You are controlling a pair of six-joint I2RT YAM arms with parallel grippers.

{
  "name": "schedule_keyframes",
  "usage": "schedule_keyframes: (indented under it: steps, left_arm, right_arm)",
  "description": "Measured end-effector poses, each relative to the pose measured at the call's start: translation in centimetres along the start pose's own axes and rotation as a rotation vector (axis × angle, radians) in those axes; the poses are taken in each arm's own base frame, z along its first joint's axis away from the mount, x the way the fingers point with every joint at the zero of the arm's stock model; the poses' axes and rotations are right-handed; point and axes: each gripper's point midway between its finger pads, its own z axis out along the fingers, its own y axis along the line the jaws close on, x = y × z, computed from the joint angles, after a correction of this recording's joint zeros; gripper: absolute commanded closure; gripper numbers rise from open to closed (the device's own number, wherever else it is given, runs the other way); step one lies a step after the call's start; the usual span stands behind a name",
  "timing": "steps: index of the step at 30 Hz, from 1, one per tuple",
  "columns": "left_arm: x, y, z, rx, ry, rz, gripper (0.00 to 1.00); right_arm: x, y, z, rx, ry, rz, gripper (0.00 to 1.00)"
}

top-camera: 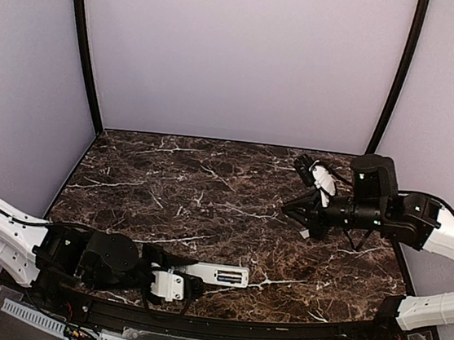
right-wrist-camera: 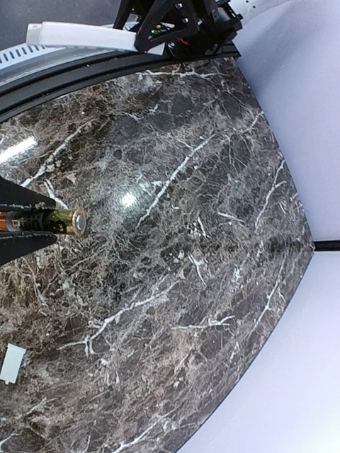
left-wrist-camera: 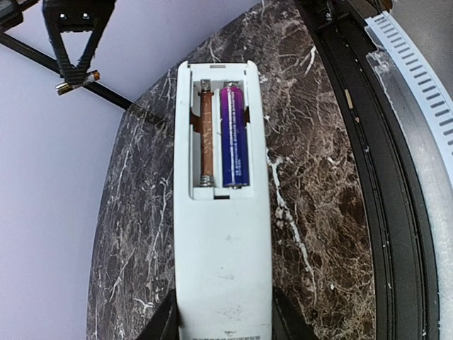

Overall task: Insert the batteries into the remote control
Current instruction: Place the remote control without the battery cover at the center of the board.

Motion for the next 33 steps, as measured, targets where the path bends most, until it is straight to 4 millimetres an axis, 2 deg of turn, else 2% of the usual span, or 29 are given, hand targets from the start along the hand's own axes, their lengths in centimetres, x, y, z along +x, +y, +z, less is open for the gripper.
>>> schedule_keyframes:
  steps: [4, 10, 15, 21, 25, 28, 33]
  left_arm:
    - [1.4, -2.1, 1.0, 0.08, 0.076, -0.024, 0.94]
    - [4.8, -6.1, 2.4, 0.199, 0.218, -0.061, 0.94]
    - [7.3, -8.0, 3.2, 0.258, 0.322, -0.065, 0.94]
    - [9.0, -9.0, 4.3, 0.284, 0.402, -0.045, 0.94]
    - [9.9, -9.1, 4.6, 0.284, 0.44, -0.052, 0.94]
    - [9.8, -8.7, 5.1, 0.281, 0.46, -0.072, 0.94]
    - [9.8, -8.2, 6.6, 0.265, 0.491, -0.105, 0.94]
  right_arm:
    - [1.2, 1.4, 0.8, -0.087, 0.06, -0.023, 1.0]
    - [2.2, 5.3, 1.2, -0.332, 0.096, -0.046, 1.0]
    - [3.0, 7.6, 1.3, -0.491, 0.099, -0.089, 1.0]
    - [5.1, 10.1, 0.4, -0.608, 0.063, -0.23, 1.0]
    - [5.2, 11.7, -1.1, -0.652, -0.005, -0.363, 1.0]
    - [5.2, 12.1, -1.4, -0.651, -0.026, -0.424, 1.0]
    - [5.8, 11.6, -0.3, -0.599, 0.001, -0.465, 1.0]
